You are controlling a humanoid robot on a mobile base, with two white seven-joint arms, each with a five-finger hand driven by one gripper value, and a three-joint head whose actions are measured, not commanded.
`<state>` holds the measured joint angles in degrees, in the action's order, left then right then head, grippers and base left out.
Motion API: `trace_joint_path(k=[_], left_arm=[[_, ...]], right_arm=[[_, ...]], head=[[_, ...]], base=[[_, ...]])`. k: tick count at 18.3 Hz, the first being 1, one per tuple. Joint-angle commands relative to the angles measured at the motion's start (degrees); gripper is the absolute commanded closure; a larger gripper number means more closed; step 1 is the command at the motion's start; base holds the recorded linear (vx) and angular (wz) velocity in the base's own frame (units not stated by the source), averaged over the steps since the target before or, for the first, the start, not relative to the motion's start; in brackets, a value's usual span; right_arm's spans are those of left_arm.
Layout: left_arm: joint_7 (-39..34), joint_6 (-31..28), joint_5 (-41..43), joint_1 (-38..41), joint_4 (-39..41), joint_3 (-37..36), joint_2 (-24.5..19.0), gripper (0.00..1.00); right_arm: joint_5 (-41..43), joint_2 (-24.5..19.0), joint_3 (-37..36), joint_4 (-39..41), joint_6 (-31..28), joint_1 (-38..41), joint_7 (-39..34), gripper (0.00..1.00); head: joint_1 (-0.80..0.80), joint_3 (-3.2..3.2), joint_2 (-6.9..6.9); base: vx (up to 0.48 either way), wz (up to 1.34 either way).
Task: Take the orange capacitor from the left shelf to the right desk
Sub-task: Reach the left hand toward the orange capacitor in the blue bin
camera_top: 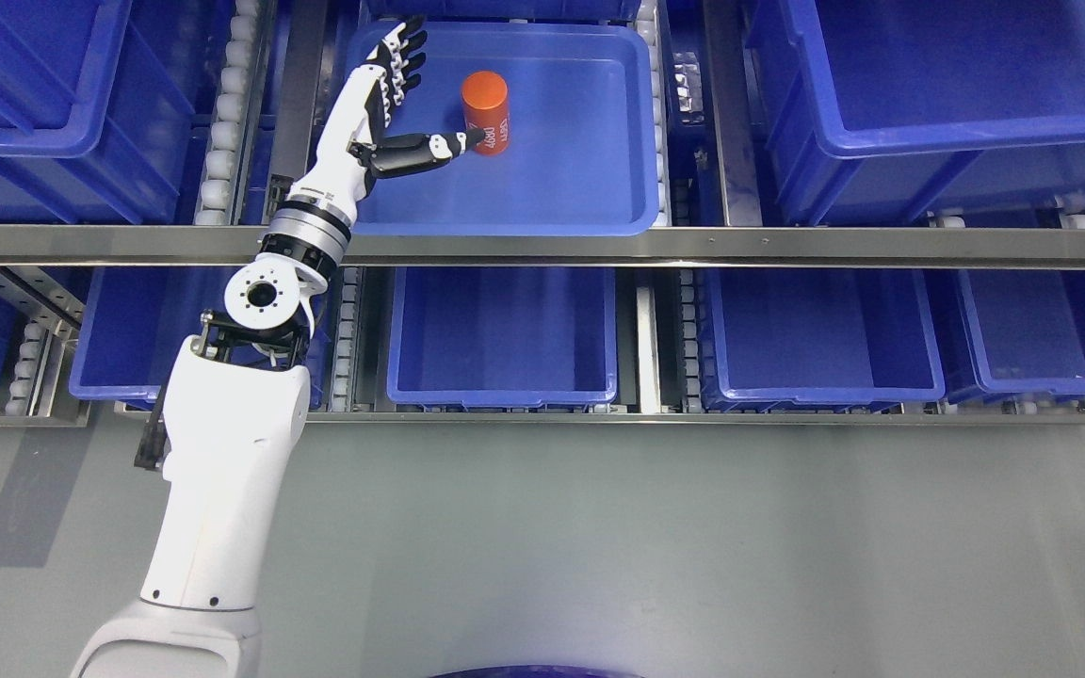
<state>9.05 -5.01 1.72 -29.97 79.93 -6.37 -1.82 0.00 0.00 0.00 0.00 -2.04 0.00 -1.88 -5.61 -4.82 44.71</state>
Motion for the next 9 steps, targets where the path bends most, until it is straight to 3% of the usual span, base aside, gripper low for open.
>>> trace_joint_path(k=[1,9], left_arm=[[0.0,0.09,2.23,-2.19,-7.77,-5.49,-0.73,0.01],[0.88,0.62,3.72,-7.47,-14.97,-6.81,-0.29,0.02]], right_arm=[[0.0,1.0,-0.62,1.93,-0.07,0.79,0.03,0.0],[0.0,1.0,-0.62,1.93,-0.07,0.79,0.03,0.0]], head=[[0.0,0.0,0.0],[0.0,0.0,0.0]], base=[[0.0,0.0],[0.0,0.0]])
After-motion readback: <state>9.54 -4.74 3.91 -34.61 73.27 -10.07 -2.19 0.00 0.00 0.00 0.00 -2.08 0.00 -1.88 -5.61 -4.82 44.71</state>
